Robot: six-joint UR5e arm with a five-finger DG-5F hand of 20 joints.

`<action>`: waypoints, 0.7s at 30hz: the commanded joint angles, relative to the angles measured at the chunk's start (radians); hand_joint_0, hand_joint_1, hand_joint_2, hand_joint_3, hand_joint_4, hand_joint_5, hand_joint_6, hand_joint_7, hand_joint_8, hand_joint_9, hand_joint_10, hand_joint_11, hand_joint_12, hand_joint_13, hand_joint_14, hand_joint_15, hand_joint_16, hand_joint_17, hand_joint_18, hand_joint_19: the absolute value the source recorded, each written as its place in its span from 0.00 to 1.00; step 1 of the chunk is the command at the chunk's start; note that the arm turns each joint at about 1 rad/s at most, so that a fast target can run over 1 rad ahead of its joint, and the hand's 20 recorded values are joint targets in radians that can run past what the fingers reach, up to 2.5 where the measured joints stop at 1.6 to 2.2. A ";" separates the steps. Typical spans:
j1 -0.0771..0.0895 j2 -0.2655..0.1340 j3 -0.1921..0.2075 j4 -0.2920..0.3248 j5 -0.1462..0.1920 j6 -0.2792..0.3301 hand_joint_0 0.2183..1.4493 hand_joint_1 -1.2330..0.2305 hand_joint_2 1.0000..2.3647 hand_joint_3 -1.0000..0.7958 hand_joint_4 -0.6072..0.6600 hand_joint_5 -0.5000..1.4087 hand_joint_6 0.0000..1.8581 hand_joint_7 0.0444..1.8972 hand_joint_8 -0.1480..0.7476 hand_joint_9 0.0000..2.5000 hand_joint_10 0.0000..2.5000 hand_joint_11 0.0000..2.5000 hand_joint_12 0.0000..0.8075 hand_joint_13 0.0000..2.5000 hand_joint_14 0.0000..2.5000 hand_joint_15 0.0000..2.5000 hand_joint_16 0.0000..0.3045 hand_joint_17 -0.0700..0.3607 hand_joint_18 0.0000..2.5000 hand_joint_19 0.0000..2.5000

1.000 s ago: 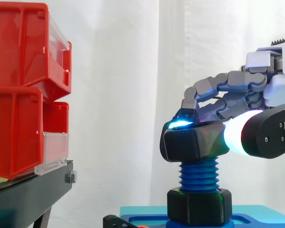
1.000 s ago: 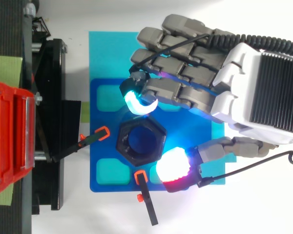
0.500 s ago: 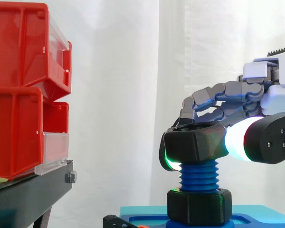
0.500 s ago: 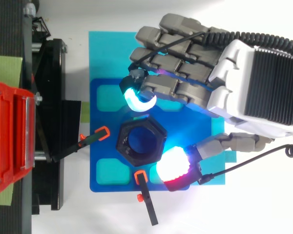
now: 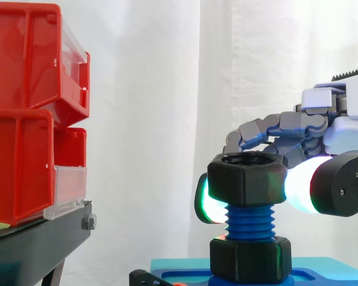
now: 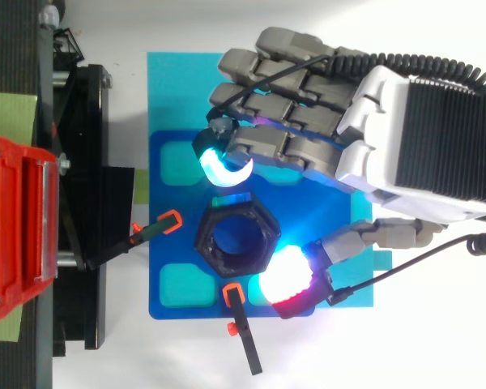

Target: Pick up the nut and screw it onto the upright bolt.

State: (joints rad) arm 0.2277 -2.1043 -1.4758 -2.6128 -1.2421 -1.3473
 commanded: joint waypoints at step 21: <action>-0.010 0.001 0.022 -0.001 -0.048 -0.001 0.09 0.65 0.00 0.28 0.63 0.10 0.27 0.28 0.47 0.00 0.00 0.00 0.52 0.00 0.00 0.00 0.22 0.51 0.00 0.00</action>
State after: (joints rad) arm 0.2184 -2.1032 -1.4685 -2.6098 -1.2863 -1.3471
